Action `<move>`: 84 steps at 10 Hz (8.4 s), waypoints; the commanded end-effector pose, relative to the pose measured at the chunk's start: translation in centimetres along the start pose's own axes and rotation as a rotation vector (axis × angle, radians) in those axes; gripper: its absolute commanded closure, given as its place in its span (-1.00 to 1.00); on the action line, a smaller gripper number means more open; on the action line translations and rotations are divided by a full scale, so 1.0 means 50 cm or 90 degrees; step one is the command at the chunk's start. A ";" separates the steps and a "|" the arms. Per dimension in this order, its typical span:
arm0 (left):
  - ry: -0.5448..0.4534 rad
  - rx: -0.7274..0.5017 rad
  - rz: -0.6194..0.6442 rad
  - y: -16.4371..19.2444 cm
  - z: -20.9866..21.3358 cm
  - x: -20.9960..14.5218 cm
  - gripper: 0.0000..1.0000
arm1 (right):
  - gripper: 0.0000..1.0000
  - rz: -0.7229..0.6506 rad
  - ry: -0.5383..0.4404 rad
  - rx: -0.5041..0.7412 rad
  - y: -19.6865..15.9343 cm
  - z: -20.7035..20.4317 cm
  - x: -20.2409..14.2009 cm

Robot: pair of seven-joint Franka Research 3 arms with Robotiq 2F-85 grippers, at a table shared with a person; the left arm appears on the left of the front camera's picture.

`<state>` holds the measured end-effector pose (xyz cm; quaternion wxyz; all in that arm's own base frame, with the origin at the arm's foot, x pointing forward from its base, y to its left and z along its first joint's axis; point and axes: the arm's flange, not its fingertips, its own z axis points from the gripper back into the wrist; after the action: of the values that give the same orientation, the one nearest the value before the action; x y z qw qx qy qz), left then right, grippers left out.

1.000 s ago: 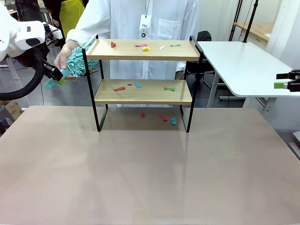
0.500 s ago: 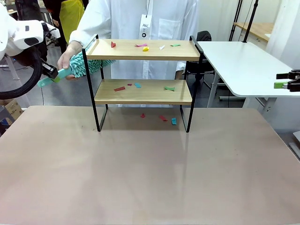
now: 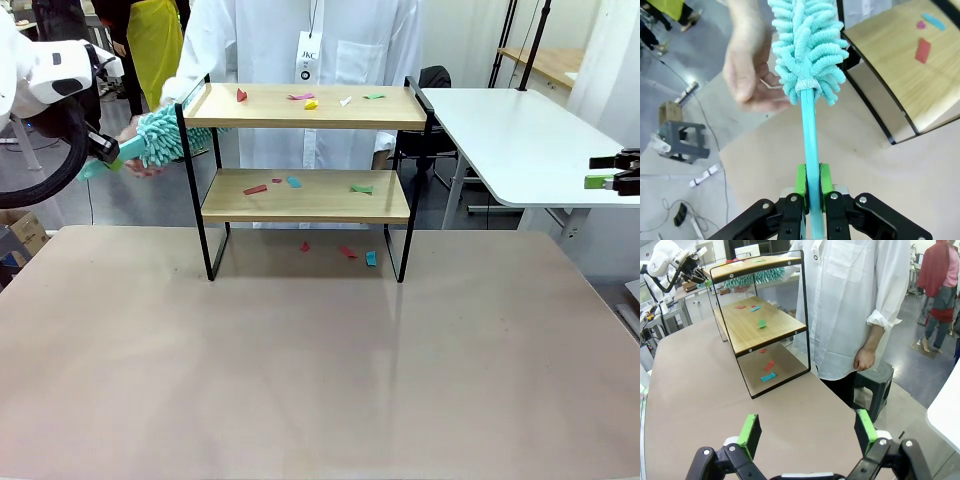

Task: Clean the shelf.
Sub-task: Pick up the Duster handed by the human, then clean the specific section of the Shelf indicated by the human with the Duster.

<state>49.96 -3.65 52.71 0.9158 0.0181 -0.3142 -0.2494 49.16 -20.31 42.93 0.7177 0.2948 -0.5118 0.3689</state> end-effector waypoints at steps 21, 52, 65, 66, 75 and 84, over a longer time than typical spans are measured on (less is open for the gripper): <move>0.445 -0.146 -0.685 0.019 0.322 -0.126 0.74 | -1.00 0.003 0.000 -0.001 0.001 -0.001 0.004; 0.329 -0.360 -0.686 -0.058 0.266 -0.149 0.74 | -1.00 0.003 0.000 -0.001 0.001 -0.001 0.004; 0.159 -0.419 -0.264 -0.358 0.322 -0.083 0.74 | -1.00 0.003 0.000 -0.001 0.001 -0.001 0.004; 0.162 -0.394 -0.241 -0.367 0.322 -0.083 0.74 | -1.00 0.003 0.000 -0.001 0.001 -0.001 0.004; 0.190 -0.329 -0.133 -0.469 0.294 -0.021 0.74 | -1.00 0.003 0.000 -0.001 0.001 -0.001 0.004; 0.037 -0.156 0.149 -0.719 0.203 0.067 0.74 | -1.00 0.003 0.000 -0.001 0.001 -0.001 0.004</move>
<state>29.69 -34.19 56.36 0.9391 -0.1451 -0.2349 -0.2048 49.18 -20.31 42.90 0.7178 0.2950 -0.5116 0.3688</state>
